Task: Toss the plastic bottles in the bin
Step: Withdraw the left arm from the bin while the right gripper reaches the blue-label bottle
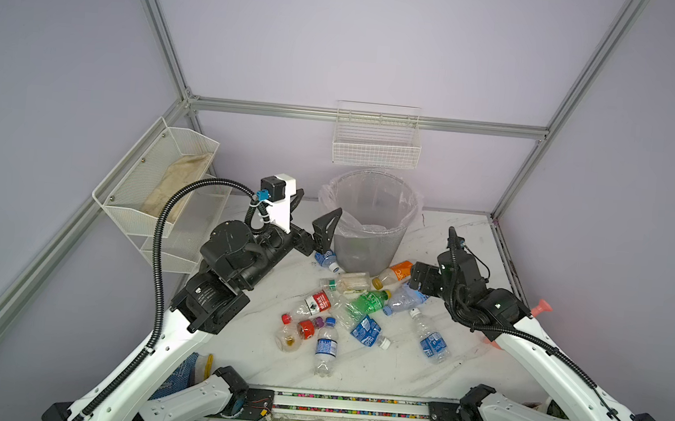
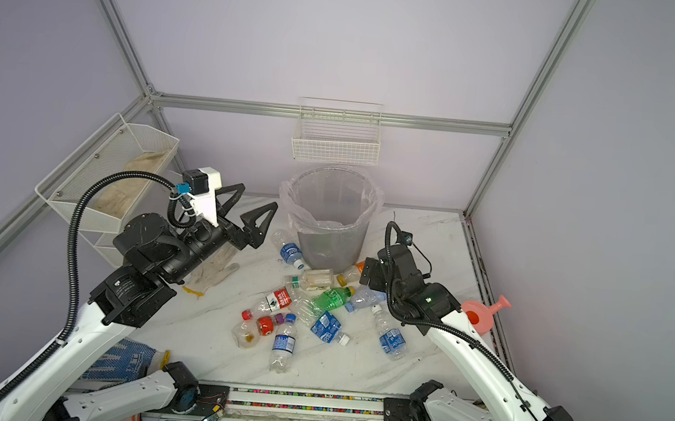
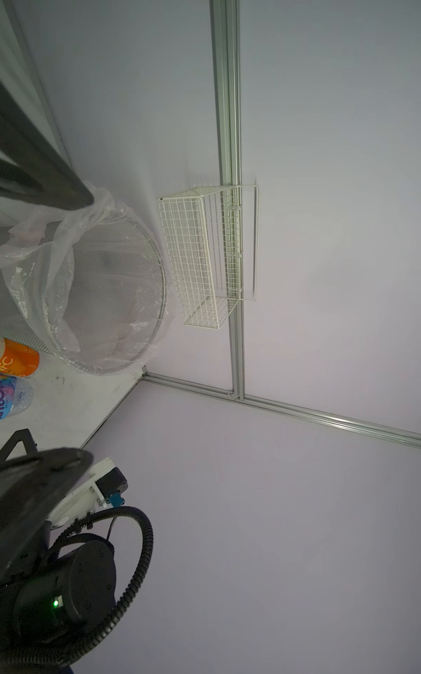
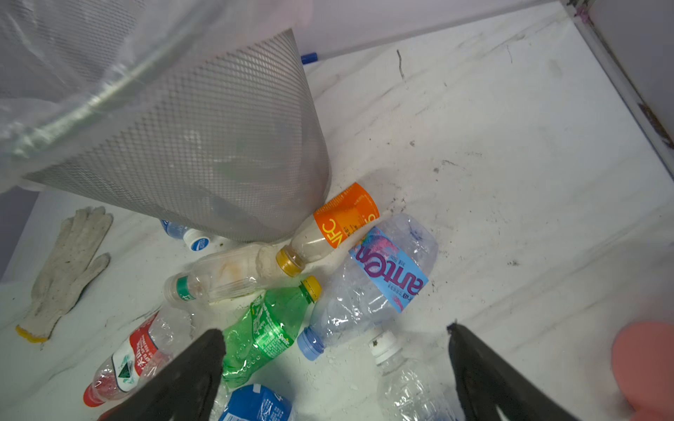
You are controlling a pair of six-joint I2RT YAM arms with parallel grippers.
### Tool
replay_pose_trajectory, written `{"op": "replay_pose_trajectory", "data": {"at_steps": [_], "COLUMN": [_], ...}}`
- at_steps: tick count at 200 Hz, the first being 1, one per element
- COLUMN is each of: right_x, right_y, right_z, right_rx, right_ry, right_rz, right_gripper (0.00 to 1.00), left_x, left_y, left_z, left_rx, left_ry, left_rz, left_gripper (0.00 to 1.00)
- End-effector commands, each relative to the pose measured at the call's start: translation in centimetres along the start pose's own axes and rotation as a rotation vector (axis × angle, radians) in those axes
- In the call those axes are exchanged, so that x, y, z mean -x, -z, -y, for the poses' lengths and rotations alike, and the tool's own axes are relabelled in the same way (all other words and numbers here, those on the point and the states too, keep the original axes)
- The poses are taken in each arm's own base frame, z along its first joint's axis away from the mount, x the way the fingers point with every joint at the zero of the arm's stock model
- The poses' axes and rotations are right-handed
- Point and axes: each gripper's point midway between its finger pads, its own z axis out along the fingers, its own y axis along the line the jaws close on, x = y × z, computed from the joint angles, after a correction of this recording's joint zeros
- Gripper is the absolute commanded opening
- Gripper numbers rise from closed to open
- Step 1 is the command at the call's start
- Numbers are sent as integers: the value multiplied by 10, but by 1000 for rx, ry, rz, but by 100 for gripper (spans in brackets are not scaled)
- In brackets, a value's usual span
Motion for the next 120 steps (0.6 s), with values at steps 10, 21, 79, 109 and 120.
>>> {"op": "replay_pose_trajectory", "data": {"at_steps": [10, 21, 79, 109, 120], "right_x": [-38, -49, -89, -104, -112], "right_y": [-12, -18, -28, -37, -41], "right_z": [19, 20, 34, 52, 57], "right_rx": [-72, -72, -93, -197, -226], "right_ry": [-54, -55, -109, -110, -105], "right_rz": [-124, -163, -250, -279, -303], "right_gripper": [97, 97, 97, 98, 97], "left_x": [-17, -20, -42, -60, -65], "left_y": [7, 10, 21, 27, 29], "left_z": [-4, -5, -8, -13, -15], "left_rx": [9, 11, 12, 27, 34], "left_ry": [42, 48, 76, 99, 106], "left_rz": [-11, -15, -43, -70, -78], "left_gripper": [100, 100, 100, 100, 100]}}
